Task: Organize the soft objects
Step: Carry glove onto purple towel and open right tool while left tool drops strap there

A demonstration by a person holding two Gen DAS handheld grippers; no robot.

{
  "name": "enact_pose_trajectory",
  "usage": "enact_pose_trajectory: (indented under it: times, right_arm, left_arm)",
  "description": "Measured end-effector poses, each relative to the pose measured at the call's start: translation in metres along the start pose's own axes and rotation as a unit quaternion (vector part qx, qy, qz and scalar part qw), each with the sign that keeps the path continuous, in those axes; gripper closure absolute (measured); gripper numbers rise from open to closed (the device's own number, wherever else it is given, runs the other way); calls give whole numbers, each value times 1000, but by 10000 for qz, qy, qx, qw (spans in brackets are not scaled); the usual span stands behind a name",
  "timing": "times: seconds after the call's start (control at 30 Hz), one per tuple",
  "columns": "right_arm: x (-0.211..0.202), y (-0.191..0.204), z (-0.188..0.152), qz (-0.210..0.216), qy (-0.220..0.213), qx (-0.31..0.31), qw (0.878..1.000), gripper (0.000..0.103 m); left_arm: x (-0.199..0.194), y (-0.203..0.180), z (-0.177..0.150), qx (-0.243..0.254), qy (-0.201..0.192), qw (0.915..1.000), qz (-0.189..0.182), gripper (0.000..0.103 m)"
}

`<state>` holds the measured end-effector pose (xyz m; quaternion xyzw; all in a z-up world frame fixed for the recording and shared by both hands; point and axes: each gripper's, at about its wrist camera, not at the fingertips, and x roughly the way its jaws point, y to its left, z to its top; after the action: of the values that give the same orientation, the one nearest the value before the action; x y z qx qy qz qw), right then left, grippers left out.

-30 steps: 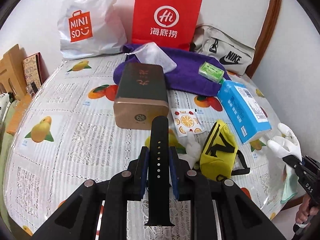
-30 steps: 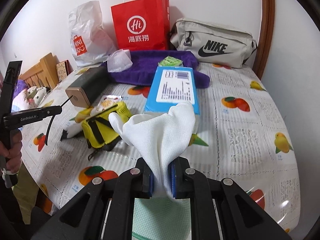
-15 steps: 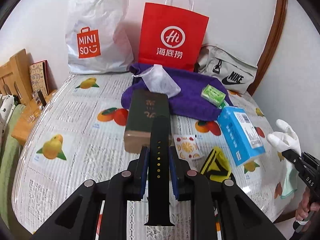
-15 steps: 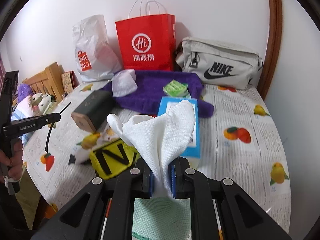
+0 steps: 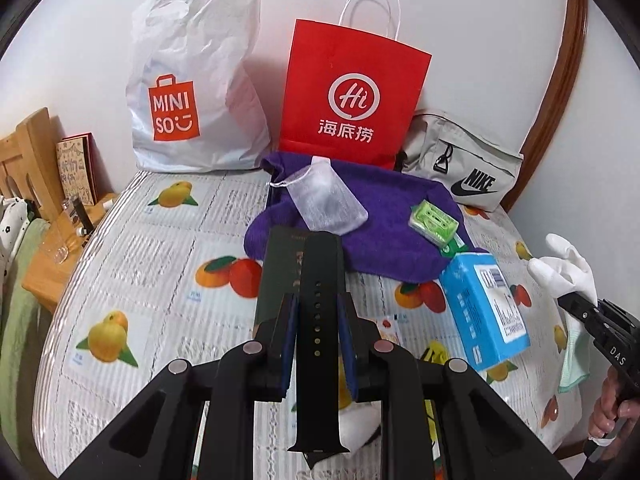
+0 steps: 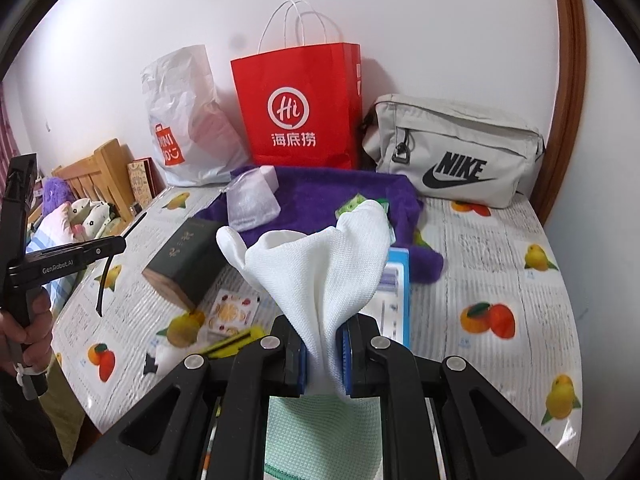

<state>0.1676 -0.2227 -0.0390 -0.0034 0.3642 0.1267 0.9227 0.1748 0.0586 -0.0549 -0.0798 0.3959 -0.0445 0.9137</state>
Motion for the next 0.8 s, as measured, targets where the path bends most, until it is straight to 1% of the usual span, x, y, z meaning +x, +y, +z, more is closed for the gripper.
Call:
enact_pose_trajectory:
  times: [0.43,0.63,0.8]
  right_arm:
    - [31,-15,45,64,-9,-13,10000,90]
    - [54,-24,68,40,4,-72,10000,90]
    - [82,-31,85,130,64,-55,9999,90]
  left_arm:
    - [30,-1,36,-7,68,10000,-20,84]
    - [49,-1,50,-31,148,9999,-39,84]
    - [67,-3,64,-1,203,9998,-21,84]
